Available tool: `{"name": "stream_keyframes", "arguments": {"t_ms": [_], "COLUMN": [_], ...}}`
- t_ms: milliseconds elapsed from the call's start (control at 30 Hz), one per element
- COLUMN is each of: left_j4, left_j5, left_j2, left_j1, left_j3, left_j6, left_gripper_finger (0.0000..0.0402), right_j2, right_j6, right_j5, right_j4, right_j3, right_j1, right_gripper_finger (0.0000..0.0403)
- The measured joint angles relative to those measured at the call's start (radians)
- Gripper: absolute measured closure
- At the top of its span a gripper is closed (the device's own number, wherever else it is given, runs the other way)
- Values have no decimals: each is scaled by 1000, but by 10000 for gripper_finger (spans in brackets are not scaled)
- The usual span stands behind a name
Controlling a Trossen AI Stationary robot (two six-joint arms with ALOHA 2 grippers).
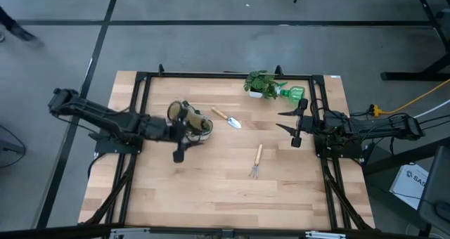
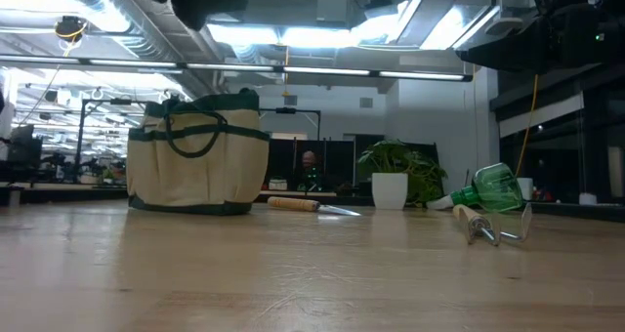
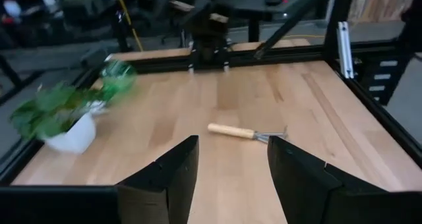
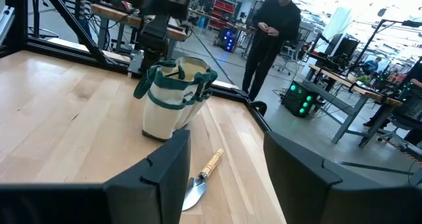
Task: Pick & Place Garden tools in Gardening bag
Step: Adjust the gardening bag
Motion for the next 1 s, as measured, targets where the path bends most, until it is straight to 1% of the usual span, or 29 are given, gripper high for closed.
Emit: {"name": "stream_keyframes", "arguments": {"t_ms": [200, 267, 333, 400, 567, 667, 767, 867, 1000], "left_j4": [95, 131, 117, 58, -200, -328, -430, -472, -473], "left_j5": [-153, -180, -189, -191, -181, -180, -184, -184, -194], "left_j2": [140, 193, 244, 287, 349, 376, 417, 470, 532], "left_j1": [-136, -161, -178, -194, -217, -216, -204, -179, -130], "left_j3": [0, 4, 27, 62, 132, 136, 135, 135, 135], "left_j6": [7, 7, -3, -45, -221, -347, -427, -459, -439], "left_gripper_finger": [225, 226, 226, 226, 227, 229, 233, 235, 238], "right_j2": [0, 0, 0, 0, 0, 0, 0, 0, 0], "right_j6": [0, 0, 0, 0, 0, 0, 0, 0, 0], "right_j5": [0, 0, 0, 0, 0, 0, 0, 0, 0], "right_j4": [0, 0, 0, 0, 0, 0, 0, 0, 0], "right_j3": [0, 0, 0, 0, 0, 0, 0, 0, 0], "right_j1": [0, 0, 0, 0, 0, 0, 0, 0, 0], "right_gripper_finger": [208, 208, 208, 208, 208, 208, 208, 208, 208]}}
